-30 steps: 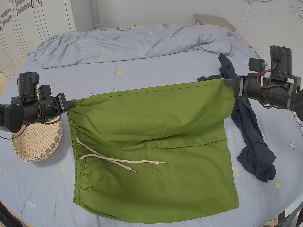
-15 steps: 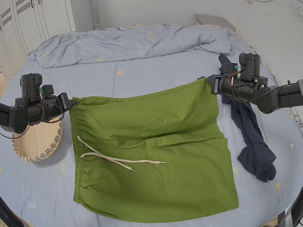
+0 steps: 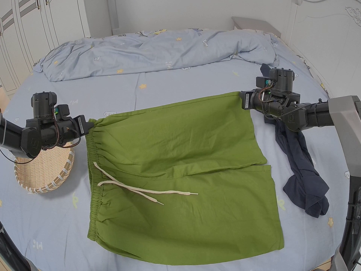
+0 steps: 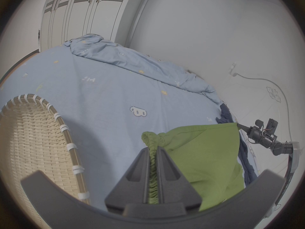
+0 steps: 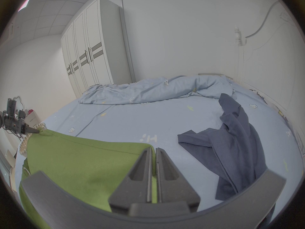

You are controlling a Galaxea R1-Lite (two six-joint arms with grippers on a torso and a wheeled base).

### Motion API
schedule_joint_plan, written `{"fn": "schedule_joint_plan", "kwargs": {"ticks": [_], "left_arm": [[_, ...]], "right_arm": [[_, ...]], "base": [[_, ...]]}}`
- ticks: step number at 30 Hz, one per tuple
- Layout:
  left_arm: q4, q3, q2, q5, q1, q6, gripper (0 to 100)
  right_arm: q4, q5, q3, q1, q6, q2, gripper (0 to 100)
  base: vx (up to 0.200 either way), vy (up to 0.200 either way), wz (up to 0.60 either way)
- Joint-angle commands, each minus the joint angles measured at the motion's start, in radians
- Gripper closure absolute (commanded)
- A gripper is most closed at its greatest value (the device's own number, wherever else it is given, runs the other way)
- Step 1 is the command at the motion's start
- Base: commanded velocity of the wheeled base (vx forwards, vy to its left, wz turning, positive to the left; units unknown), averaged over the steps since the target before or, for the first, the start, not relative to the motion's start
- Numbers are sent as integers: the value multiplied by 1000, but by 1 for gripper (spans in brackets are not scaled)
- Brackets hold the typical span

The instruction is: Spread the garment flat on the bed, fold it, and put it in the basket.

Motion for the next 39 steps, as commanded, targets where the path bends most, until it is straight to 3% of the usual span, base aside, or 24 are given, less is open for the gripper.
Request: {"fn": "schedule_joint_plan", "kwargs": {"ticks": [1, 24, 25, 28, 29, 39], "left_arm": [[0, -37, 71, 14, 5, 12, 100], [0, -120, 135, 20, 3, 13, 100], [0, -120, 135, 21, 2, 15, 100], [0, -120, 135, 21, 2, 15, 100], [0, -119, 140, 21, -4, 26, 0], [0, -119, 117, 50, -32, 36, 0]], "right_arm": [[11, -2, -60, -16, 1, 68, 100], [62, -25, -199, -14, 1, 177, 100], [62, -26, -204, -14, 1, 182, 0], [62, -26, -204, -14, 1, 182, 0], [62, -32, -218, -10, 3, 197, 0], [60, -32, -210, -1, 7, 186, 0]], "base": [[0, 0, 0], [0, 0, 0], [0, 0, 0], [0, 0, 0], [0, 0, 0], [0, 0, 0]]}}
